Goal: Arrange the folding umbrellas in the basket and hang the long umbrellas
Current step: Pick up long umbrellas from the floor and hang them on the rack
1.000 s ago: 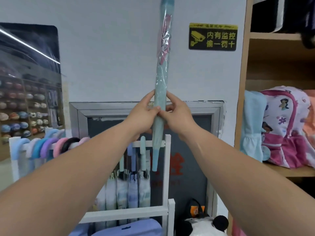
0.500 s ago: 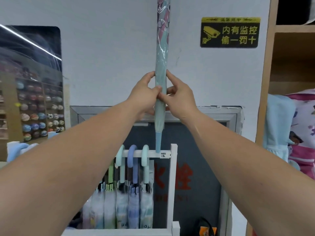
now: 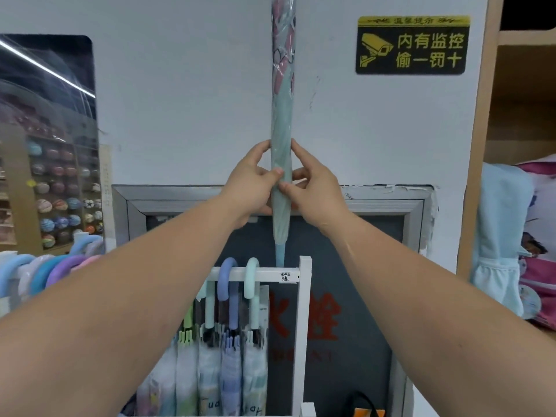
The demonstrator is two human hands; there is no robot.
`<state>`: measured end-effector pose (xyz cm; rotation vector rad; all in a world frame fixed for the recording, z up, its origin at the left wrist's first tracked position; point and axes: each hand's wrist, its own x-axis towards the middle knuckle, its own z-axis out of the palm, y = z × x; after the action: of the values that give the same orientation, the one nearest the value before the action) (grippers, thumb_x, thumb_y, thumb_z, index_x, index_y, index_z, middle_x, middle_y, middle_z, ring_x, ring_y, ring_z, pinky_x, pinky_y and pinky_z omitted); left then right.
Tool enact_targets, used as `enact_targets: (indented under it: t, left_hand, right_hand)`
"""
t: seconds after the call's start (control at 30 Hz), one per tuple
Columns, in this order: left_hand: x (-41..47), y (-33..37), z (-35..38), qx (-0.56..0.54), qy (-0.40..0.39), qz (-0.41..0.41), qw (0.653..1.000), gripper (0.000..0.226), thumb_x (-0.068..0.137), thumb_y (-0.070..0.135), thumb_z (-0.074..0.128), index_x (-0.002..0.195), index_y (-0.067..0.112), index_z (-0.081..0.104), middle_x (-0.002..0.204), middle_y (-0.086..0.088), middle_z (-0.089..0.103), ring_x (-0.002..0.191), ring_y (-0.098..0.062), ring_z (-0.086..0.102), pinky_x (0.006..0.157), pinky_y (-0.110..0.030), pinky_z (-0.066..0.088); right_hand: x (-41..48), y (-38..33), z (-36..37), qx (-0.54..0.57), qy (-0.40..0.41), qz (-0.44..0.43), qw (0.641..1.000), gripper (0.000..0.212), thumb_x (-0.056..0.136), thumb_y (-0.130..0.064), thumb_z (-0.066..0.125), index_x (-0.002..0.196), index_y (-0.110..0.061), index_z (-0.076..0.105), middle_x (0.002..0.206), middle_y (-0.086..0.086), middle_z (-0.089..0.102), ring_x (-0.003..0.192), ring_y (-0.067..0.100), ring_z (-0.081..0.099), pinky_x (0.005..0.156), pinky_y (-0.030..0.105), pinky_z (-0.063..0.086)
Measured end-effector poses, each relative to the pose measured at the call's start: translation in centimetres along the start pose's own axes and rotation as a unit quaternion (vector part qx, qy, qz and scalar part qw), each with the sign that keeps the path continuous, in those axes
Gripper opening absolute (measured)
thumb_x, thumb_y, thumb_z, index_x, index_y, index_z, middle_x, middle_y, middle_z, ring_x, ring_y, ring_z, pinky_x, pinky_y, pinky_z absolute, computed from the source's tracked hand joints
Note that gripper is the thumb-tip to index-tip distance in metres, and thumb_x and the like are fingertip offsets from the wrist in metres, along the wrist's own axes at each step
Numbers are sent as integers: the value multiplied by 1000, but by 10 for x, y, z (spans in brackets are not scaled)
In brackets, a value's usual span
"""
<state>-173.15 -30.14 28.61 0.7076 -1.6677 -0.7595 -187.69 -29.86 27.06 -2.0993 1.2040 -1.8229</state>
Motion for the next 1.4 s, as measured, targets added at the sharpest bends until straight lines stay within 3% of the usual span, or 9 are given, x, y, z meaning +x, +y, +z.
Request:
enact_targets:
  t: [0.13,0.27,0.4,0.6,0.77,0.97,1.1,1.2,1.4]
  left_hand:
    - [-9,-17,1,-4,0,-12,1000,39,102,17,55,130,44,52,100,-11,73,87,-28,76,63,-38,62]
    - [-11,-29,2,14,-29,-36,999,31,102,23,55,124,45,52,100,-9,76,87,-29,76,63,-40,61]
    - [-13,-32,3,54,-57,-50,996,26,101,42,54,127,42,56,107,3,75,93,-25,74,81,-47,60]
    - [-4,-20,6,-18,-16,8,1000,35,100,25,60,132,36,51,103,-11,71,94,-27,73,78,-42,61]
    - [-4,-14,7,0,-15,47,999,50,101,24,59,143,42,40,111,-9,70,100,-21,71,76,-31,60]
    - [-12,-34,9,-1,-45,19,999,48,100,16,61,136,40,43,104,-7,75,97,-24,74,81,-46,60]
    - [-16,-44,8,-10,-46,3,999,46,101,15,59,138,36,43,108,-7,75,101,-27,73,80,-50,60]
    - [-20,-49,6,-15,-44,-11,999,46,100,14,59,138,35,44,109,-12,73,102,-30,72,79,-58,61]
    - [-30,-71,10,71,-50,-29,996,42,90,27,66,124,41,45,102,-14,73,92,-31,70,86,-51,58]
  right_hand:
    - [-17,15,1,14,-38,9,999,79,90,-11,70,150,-48,34,87,-2,67,78,16,69,81,38,62]
    - [-29,26,3,-17,-68,14,997,87,89,-10,70,152,-50,24,87,-1,69,77,13,68,83,39,61]
    - [-38,32,-2,-71,-109,30,991,93,87,-14,72,154,-48,17,90,5,72,71,12,64,75,33,57]
    - [-51,36,-2,-96,-115,49,987,97,84,-17,75,154,-46,14,86,8,69,73,15,66,73,34,58]
    - [-56,37,0,-171,-145,31,974,80,88,-23,70,150,-40,23,80,4,66,70,18,64,70,39,56]
    - [-43,27,-10,-80,-111,38,990,31,91,-38,66,121,-36,59,88,-7,69,82,12,66,77,34,54]
    - [-28,11,-13,1,-106,44,993,38,92,-27,62,130,-30,58,109,-10,69,97,8,67,82,26,50]
    - [-13,-1,-10,50,-49,72,995,59,87,-30,55,145,-26,46,112,-4,69,107,17,66,96,41,53]
    - [-3,-12,3,12,-42,56,997,38,95,-27,65,132,-25,57,86,-6,64,76,11,66,78,36,58]
